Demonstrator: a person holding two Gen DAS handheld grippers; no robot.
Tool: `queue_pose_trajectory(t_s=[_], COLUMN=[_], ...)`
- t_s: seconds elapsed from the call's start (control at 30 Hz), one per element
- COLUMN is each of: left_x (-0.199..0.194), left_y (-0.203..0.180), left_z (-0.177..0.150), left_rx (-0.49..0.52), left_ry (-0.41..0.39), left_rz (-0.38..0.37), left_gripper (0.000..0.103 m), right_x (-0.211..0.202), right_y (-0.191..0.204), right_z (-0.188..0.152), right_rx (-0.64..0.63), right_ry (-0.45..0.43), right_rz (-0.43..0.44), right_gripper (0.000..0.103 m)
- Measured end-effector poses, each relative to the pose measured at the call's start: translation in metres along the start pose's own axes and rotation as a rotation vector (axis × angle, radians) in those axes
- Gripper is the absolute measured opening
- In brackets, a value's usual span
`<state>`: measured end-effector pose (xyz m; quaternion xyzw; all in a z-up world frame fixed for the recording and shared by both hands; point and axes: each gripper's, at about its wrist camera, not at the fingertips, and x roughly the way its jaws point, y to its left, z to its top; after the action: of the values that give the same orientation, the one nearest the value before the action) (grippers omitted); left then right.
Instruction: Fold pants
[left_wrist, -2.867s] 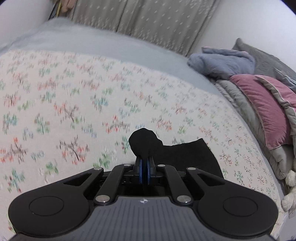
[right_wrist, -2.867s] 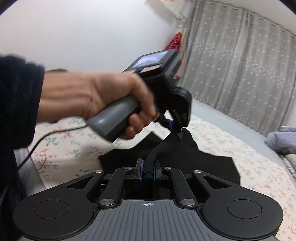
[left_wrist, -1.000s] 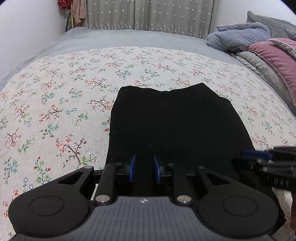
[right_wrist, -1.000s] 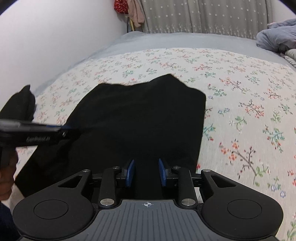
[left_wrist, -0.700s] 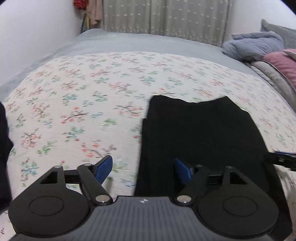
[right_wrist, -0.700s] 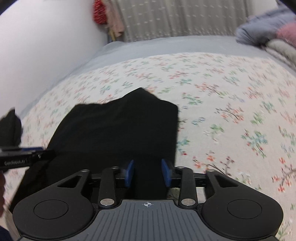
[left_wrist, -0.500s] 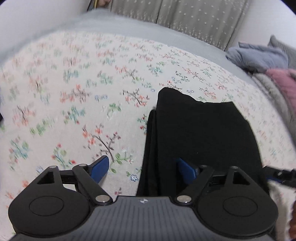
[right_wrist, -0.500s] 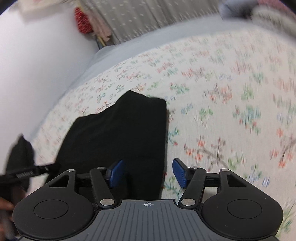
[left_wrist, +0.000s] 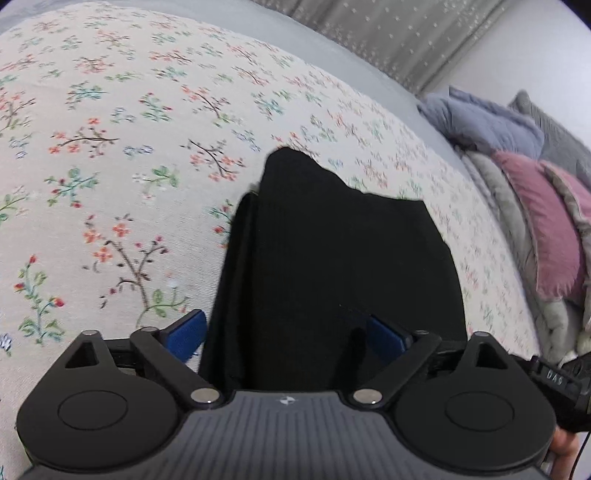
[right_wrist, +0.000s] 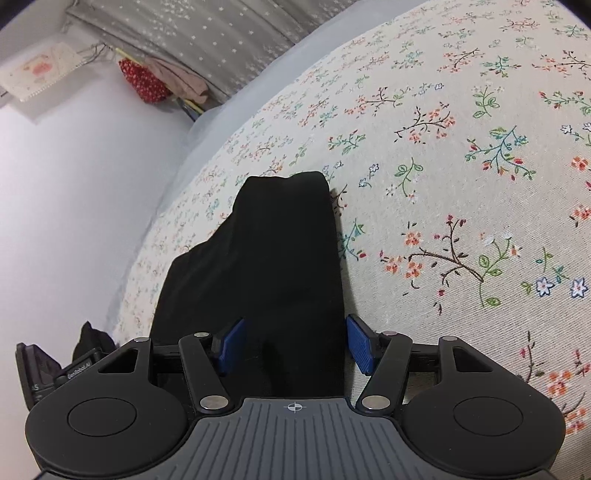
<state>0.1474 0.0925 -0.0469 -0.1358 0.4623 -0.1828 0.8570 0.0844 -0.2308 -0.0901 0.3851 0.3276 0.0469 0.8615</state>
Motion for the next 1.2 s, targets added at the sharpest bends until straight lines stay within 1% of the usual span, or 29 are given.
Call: queue_pose_trajectory(t_s=[0.07, 0.17, 0.23, 0.27, 0.3, 0.37, 0.4, 0.43, 0.47, 0.5, 0.53, 0.57, 0.67, 0.73, 0.8, 0.87, 0.93, 1.0, 1.07, 1.17, 1.2], left_x=[0.005, 0.012, 0.014, 0.015, 0.016, 0.016, 0.016, 0.016, 0.014, 0.012, 0.01, 0.009, 0.006, 0.005, -0.001, -0.005, -0.008, -0.008, -0.005, 0.004, 0.012], left_y=[-0.008, -0.016, -0.022, -0.025, -0.029, -0.034, -0.035, -0.036, -0.036, -0.037, -0.036, -0.036, -0.043, -0.047, -0.057, -0.067, -0.075, -0.082, -0.09, -0.102, -0.105], left_z=[0.001, 0.001, 0.0, 0.0, -0.001, -0.001, -0.001, -0.001, 0.0, 0.001, 0.002, 0.002, 0.003, 0.003, 0.001, 0.006, 0.015, 0.031, 0.048, 0.073, 0.082], left_rx=[0.035, 0.055, 0.073, 0.082, 0.094, 0.101, 0.103, 0.106, 0.106, 0.103, 0.098, 0.095, 0.103, 0.103, 0.117, 0.143, 0.151, 0.134, 0.118, 0.116, 0.122], left_ry=[0.019, 0.039, 0.043, 0.039, 0.035, 0.031, 0.027, 0.022, 0.017, 0.013, 0.006, -0.003, -0.03, -0.05, -0.093, -0.146, -0.188, -0.218, -0.26, -0.313, -0.314], left_rz=[0.025, 0.039, 0.065, 0.076, 0.083, 0.081, 0.084, 0.093, 0.107, 0.112, 0.11, 0.107, 0.111, 0.13, 0.154, 0.16, 0.139, 0.114, 0.087, 0.048, 0.04], left_gripper=[0.103, 0.103, 0.103, 0.098, 0.094, 0.081, 0.077, 0.069, 0.059, 0.056, 0.049, 0.043, 0.04, 0.039, 0.038, 0.037, 0.037, 0.037, 0.037, 0.037, 0.038], right_x=[0.0, 0.004, 0.008, 0.01, 0.011, 0.014, 0.015, 0.016, 0.017, 0.017, 0.016, 0.016, 0.014, 0.014, 0.012, 0.011, 0.01, 0.008, 0.006, 0.001, 0.0], right_y=[0.002, 0.004, 0.005, 0.007, 0.01, 0.015, 0.016, 0.015, 0.015, 0.016, 0.018, 0.023, 0.041, 0.051, 0.057, 0.067, 0.08, 0.092, 0.099, 0.101, 0.101], right_z=[0.0, -0.001, -0.002, -0.003, -0.004, -0.005, -0.005, -0.005, -0.004, -0.003, -0.003, -0.003, -0.004, -0.004, -0.003, -0.001, 0.002, 0.009, 0.024, 0.054, 0.064], right_rx=[-0.005, -0.012, -0.021, -0.034, -0.052, -0.087, -0.097, -0.098, -0.096, -0.103, -0.116, -0.141, -0.252, -0.31, -0.353, -0.417, -0.501, -0.572, -0.599, -0.621, -0.625], right_ry=[-0.006, -0.015, -0.025, -0.03, -0.032, -0.034, -0.029, -0.023, -0.022, -0.022, -0.024, -0.029, -0.053, -0.067, -0.076, -0.088, -0.12, -0.162, -0.193, -0.257, -0.282], right_rz=[0.0, 0.002, -0.002, -0.006, -0.012, -0.036, -0.048, -0.058, -0.059, -0.063, -0.066, -0.076, -0.11, -0.126, -0.136, -0.152, -0.18, -0.201, -0.207, -0.214, -0.21], right_gripper=[0.059, 0.059, 0.059, 0.058, 0.057, 0.049, 0.036, 0.028, 0.026, 0.02, 0.015, 0.014, 0.013, 0.013, 0.013, 0.012, 0.012, 0.012, 0.012, 0.012, 0.012])
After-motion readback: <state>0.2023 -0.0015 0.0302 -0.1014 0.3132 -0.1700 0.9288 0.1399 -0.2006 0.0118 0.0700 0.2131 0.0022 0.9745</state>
